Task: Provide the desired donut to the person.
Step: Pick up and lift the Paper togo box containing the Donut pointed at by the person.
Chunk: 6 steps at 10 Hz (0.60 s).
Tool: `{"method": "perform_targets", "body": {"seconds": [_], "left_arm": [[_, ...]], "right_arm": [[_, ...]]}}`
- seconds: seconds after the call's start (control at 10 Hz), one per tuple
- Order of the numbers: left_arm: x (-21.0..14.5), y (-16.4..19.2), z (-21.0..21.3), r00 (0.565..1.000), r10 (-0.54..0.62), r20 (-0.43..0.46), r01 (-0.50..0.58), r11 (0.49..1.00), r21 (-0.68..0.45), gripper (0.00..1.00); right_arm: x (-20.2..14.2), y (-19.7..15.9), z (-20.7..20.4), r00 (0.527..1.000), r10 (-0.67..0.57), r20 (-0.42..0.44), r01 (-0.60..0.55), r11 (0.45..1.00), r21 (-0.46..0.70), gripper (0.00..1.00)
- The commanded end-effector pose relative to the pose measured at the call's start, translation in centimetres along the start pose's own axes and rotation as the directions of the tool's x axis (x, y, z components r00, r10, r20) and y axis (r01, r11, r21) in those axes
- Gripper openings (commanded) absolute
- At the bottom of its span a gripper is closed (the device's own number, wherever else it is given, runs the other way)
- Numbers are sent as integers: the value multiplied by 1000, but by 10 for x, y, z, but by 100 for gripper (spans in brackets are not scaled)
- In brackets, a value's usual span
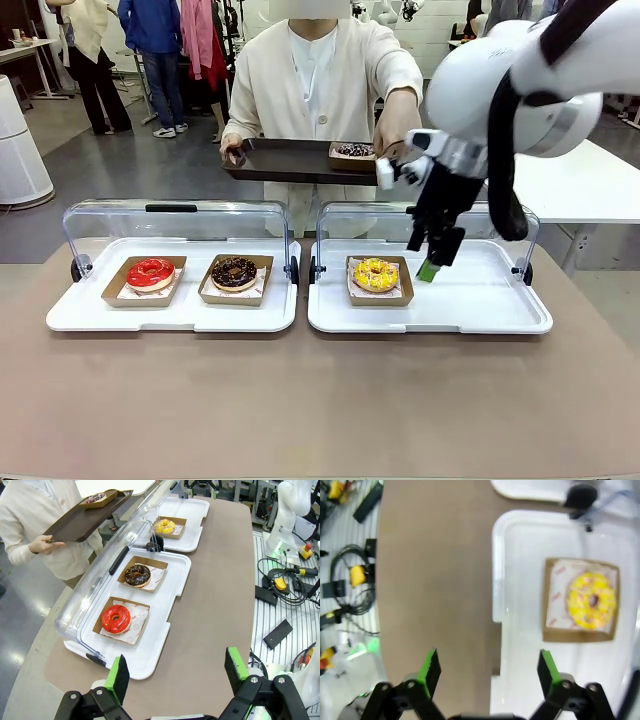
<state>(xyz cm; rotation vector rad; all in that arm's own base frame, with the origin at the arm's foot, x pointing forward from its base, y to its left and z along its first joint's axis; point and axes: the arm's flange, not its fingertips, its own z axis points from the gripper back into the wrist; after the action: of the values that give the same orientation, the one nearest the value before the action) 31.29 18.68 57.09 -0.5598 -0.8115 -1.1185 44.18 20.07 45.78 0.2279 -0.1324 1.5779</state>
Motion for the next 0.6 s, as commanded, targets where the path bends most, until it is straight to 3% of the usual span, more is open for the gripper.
{"method": "perform_targets", "body": {"seconds": [0.0, 0.5], "left_arm": [[0, 0, 0, 1000, -9, 11, 9, 1000, 4, 100], [0, 0, 0, 1000, -9, 11, 9, 1000, 4, 100]], "right_arm": [[16, 1, -22, 995, 15, -102, -20, 999, -44, 100], [31, -31, -78, 968, -26, -249, 10, 998, -63, 100]]}}
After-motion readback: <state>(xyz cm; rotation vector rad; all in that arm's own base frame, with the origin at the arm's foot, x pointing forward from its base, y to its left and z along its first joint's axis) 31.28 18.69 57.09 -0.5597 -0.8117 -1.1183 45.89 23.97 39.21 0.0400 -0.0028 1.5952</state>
